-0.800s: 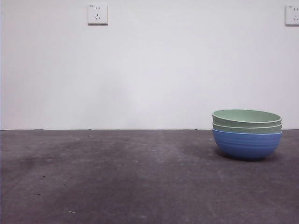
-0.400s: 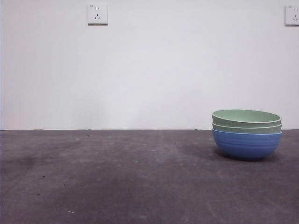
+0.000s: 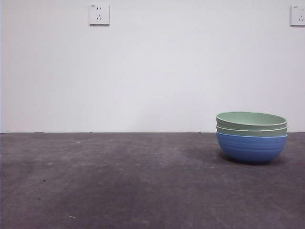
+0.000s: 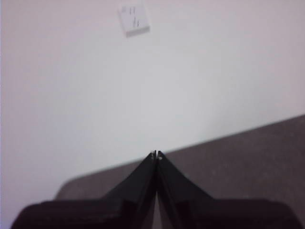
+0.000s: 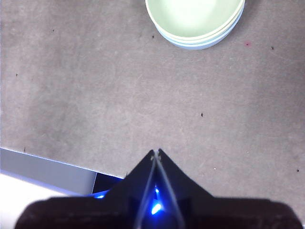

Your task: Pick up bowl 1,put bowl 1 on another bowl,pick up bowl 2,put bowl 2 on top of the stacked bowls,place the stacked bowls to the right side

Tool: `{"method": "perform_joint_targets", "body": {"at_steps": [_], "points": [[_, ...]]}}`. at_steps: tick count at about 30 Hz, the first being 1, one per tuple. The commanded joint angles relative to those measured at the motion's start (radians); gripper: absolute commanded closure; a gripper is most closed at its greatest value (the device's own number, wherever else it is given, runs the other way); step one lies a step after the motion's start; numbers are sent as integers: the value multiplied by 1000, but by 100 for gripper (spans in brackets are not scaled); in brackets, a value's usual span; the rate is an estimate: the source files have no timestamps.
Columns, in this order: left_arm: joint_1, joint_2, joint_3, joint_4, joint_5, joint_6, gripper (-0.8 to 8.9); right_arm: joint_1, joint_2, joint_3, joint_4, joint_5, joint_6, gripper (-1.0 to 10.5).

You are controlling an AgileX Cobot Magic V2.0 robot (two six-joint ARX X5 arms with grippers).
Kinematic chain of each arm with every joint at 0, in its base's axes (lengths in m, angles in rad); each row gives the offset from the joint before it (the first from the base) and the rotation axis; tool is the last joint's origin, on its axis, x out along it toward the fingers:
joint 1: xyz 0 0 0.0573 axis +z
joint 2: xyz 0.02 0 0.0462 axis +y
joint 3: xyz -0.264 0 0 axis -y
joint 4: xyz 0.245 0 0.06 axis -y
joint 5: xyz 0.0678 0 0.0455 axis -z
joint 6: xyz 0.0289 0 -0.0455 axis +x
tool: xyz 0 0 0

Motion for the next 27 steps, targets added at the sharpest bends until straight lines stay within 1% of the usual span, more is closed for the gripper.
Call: {"method": "perform_joint_targets", "body": {"at_steps": [1,10,15,19,24,27], "points": [[4,-61,-112,24,-3,-27,817,1,-1,-10,4,3,6,945],[4,-183,-314,24,-3,-53,817,1,-1,-10,4,3,6,945],[4,-230,-385,23,-2,-88,817,1,-1,-10,4,3,6,945],[4,-255,-423,16,-2,-138,817,1,-1,-10,4,3,6,945],[4,-255,-424,-55,-1,-157,817,1,-1,-10,4,3,6,945],[4,-255,-424,-130,1,-183,817,1,-1,-10,5,3,6,945]]}}
